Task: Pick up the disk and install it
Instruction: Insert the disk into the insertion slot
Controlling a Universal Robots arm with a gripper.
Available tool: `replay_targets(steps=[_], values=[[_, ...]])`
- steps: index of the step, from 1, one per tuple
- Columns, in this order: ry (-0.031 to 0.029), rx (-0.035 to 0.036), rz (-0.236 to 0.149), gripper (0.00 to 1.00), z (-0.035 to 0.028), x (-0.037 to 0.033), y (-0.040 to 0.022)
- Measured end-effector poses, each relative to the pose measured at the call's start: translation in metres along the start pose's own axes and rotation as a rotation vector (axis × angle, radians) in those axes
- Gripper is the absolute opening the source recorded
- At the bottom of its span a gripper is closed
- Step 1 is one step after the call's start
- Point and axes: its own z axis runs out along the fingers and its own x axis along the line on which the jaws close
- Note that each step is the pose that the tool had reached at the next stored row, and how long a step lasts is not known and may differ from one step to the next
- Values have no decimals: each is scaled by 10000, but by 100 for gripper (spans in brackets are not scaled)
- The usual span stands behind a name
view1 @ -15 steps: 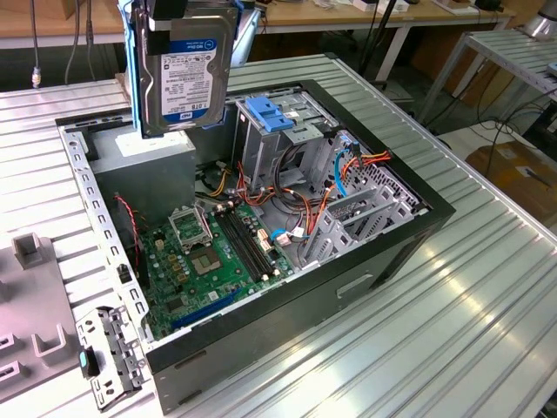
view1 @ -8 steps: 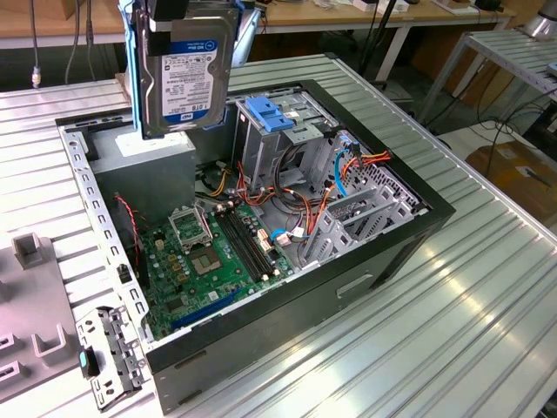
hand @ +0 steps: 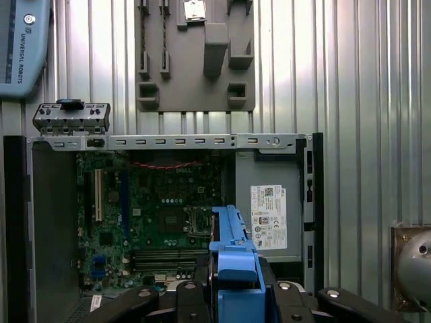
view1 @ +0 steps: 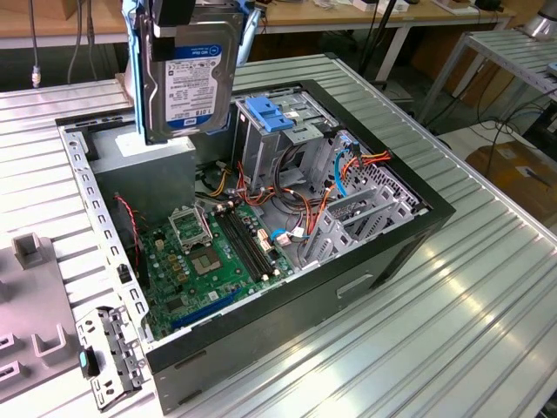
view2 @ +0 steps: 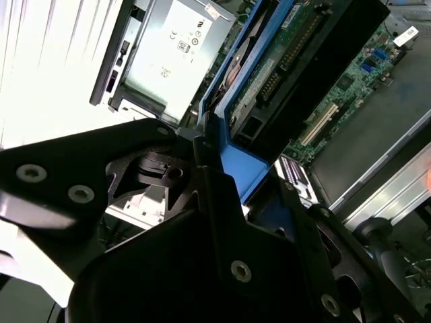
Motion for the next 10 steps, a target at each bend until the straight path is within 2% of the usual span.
replay_targets(steps=[10], values=[[0,0,0,37,-4,124,-3]])
